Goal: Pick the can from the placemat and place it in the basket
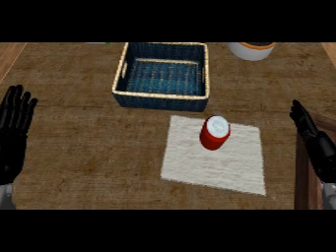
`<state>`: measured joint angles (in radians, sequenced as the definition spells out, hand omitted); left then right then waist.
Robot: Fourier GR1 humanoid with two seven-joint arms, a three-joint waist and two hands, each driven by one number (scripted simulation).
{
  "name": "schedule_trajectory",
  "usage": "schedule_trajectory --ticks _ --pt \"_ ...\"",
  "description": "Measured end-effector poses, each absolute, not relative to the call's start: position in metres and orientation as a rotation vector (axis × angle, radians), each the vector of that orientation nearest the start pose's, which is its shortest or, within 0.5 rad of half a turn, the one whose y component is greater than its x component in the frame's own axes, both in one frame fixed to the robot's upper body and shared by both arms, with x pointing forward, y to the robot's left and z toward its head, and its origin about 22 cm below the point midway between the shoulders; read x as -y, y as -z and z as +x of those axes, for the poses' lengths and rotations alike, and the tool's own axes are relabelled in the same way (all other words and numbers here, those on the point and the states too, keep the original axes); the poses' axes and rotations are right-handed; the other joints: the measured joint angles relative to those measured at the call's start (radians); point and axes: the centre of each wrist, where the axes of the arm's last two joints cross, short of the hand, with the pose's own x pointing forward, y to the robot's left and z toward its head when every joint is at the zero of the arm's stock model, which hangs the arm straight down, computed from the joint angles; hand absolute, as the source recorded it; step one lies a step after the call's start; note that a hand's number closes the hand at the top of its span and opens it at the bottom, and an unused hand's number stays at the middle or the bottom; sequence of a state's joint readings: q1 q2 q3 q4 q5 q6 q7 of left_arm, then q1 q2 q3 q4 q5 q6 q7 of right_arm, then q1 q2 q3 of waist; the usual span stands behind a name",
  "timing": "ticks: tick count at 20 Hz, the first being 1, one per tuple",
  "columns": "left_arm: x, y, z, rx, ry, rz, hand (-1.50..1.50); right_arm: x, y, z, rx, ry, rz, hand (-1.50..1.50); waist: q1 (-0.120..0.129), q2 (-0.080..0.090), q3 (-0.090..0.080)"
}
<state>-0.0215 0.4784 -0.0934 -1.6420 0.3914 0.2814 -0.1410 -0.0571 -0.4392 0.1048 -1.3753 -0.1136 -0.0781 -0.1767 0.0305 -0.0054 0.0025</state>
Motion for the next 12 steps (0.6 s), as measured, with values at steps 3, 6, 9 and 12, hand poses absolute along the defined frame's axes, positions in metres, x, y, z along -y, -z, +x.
schedule_trajectory --ticks 3,6,9,12 --pt "-0.306 -0.033 0.239 1.638 -0.041 0.191 0.0 0.297 -0.017 0.275 1.66 -0.223 -0.193 1.5 -0.009 0.005 -0.001" --pt "-0.301 0.002 0.226 1.411 -0.028 0.176 0.0 0.255 -0.046 0.302 1.799 -0.106 -0.086 1.5 -0.006 0.014 -0.001" --pt "-0.299 0.025 0.215 1.235 0.022 0.154 0.0 0.2 -0.066 0.319 1.887 -0.196 0.019 1.5 0.01 0.019 -0.003" --pt "-0.294 0.032 0.215 1.162 0.052 0.138 0.0 0.137 -0.074 0.33 1.903 -0.233 0.009 -1.5 0.02 0.017 -0.003"
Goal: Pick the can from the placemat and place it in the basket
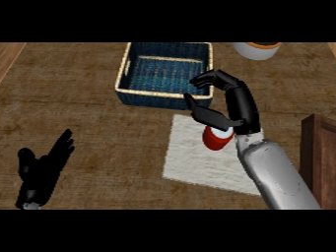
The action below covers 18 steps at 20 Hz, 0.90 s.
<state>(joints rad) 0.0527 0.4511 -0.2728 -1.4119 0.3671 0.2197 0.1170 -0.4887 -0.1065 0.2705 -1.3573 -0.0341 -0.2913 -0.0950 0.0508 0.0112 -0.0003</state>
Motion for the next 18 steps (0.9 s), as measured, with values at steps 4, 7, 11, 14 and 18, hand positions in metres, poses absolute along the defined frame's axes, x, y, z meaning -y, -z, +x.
schedule_trajectory --ticks 4,7,11,14,18 --pt "-0.292 0.033 0.215 1.128 0.065 0.143 0.0 0.084 -0.084 0.339 1.853 -0.284 -0.152 -1.5 -0.008 -0.009 0.003" --pt "-0.294 0.036 0.212 1.111 0.06 0.15 0.0 0.082 -0.087 0.352 1.777 -0.384 -0.371 -1.5 -0.026 -0.019 0.001" --pt "-0.299 0.037 0.205 1.087 0.04 0.165 0.0 0.097 -0.105 0.372 1.645 -0.536 -0.649 -1.5 -0.054 -0.035 0.0" --pt "-0.303 0.038 0.2 1.07 0.022 0.175 0.0 0.102 -0.142 0.382 1.548 -0.653 -0.784 -1.5 -0.073 -0.043 0.001" --pt "-0.302 0.04 0.196 1.064 0.005 0.18 0.0 0.093 -0.202 0.38 1.426 -0.788 -0.875 -1.5 -0.09 -0.048 0.003"
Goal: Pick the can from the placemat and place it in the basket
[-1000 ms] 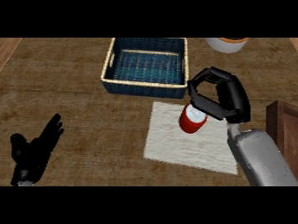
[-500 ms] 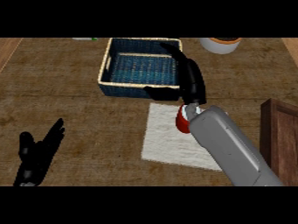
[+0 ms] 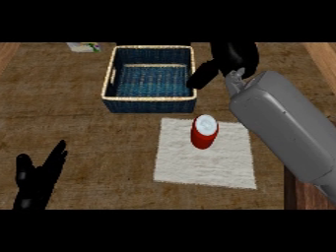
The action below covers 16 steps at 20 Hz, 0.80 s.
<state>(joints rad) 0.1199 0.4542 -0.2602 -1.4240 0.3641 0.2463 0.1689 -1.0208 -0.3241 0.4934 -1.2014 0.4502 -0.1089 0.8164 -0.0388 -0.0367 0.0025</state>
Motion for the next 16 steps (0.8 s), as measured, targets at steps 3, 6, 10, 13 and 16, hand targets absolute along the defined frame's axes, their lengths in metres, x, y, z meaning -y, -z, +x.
schedule_trajectory --ticks 3,6,10,13,16 --pt "-0.302 0.04 0.194 1.069 0.008 0.186 0.0 0.087 -0.237 0.372 1.312 -0.887 -0.873 -1.5 -0.003 0.001 0.001" --pt "-0.3 0.04 0.193 1.071 -0.001 0.192 0.0 0.089 -0.263 0.366 1.229 -0.974 -0.822 -1.5 -0.007 0.003 0.002" --pt "-0.301 0.039 0.193 1.066 -0.006 0.193 0.0 0.096 -0.282 0.359 1.176 -1.047 -0.753 -1.5 -0.01 0.006 0.003" --pt "-0.304 0.038 0.192 1.067 -0.002 0.188 0.0 0.105 -0.289 0.355 1.152 -1.087 -0.722 -1.5 -0.008 0.009 0.003" --pt "-0.302 0.039 0.192 1.072 0.003 0.184 0.0 0.112 -0.297 0.347 1.148 -1.109 -0.696 -1.5 -0.007 0.011 0.004"
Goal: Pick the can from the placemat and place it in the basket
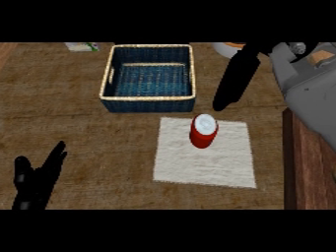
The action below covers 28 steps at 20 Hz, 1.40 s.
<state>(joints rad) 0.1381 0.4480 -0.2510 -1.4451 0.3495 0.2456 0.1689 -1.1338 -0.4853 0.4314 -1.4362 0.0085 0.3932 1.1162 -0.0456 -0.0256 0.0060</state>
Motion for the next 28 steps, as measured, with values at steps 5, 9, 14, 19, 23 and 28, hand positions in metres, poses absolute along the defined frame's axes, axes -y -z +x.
schedule_trajectory --ticks 5,9,14,19,23,28 --pt "-0.305 0.037 0.194 1.073 0.002 0.18 0.0 0.119 -0.29 0.333 1.128 -1.131 -0.665 -1.5 0.008 0.005 0.0" --pt "-0.303 0.035 0.198 1.077 0.015 0.177 0.0 0.121 -0.276 0.327 1.118 -1.131 -0.663 -1.5 0.02 0.01 0.001" --pt "-0.298 0.037 0.2 1.093 0.03 0.168 0.0 0.124 -0.252 0.32 1.111 -1.123 -0.666 -1.5 0.031 0.014 0.002" --pt "-0.297 0.037 0.203 1.094 0.037 0.166 0.0 0.123 -0.222 0.32 1.077 -1.121 -0.686 -1.5 0.039 0.017 0.002" --pt "-0.299 0.037 0.203 1.095 0.037 0.159 0.0 0.116 -0.201 0.317 1.04 -1.13 -0.696 -1.5 0.042 0.017 0.003" --pt "-0.297 0.041 0.2 1.114 0.039 0.167 0.0 0.119 -0.174 0.314 1.006 -1.12 -0.697 -1.5 0.042 0.017 0.003"
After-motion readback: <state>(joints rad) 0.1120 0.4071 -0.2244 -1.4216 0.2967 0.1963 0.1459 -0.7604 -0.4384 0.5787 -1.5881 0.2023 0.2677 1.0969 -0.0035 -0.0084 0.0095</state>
